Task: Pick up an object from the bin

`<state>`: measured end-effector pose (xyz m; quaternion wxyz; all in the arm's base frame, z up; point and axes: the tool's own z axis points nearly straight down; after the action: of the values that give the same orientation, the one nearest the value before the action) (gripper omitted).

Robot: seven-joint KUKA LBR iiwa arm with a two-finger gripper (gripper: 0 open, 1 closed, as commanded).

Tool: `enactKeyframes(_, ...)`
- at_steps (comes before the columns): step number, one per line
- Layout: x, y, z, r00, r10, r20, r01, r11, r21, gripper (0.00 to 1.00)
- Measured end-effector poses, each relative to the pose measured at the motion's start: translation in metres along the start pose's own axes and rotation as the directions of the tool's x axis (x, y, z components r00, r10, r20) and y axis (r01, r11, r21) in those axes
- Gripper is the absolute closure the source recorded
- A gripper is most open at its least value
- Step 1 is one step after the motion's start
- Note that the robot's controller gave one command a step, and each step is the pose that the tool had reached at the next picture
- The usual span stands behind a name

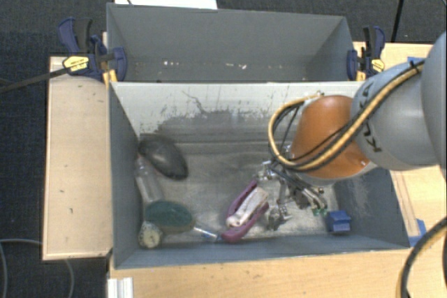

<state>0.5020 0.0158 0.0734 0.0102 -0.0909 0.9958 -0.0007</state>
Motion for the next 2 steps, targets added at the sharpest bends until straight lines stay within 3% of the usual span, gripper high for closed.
enactKeyframes(1, 0.0, 0.041, -0.002, 0.943, -0.332, -0.009, 0.332, 0.943, -0.009, 0.0)
enactKeyframes(2, -0.012, 0.114, 0.001, 0.827, -0.562, -0.001, 0.562, 0.827, -0.009, 0.0)
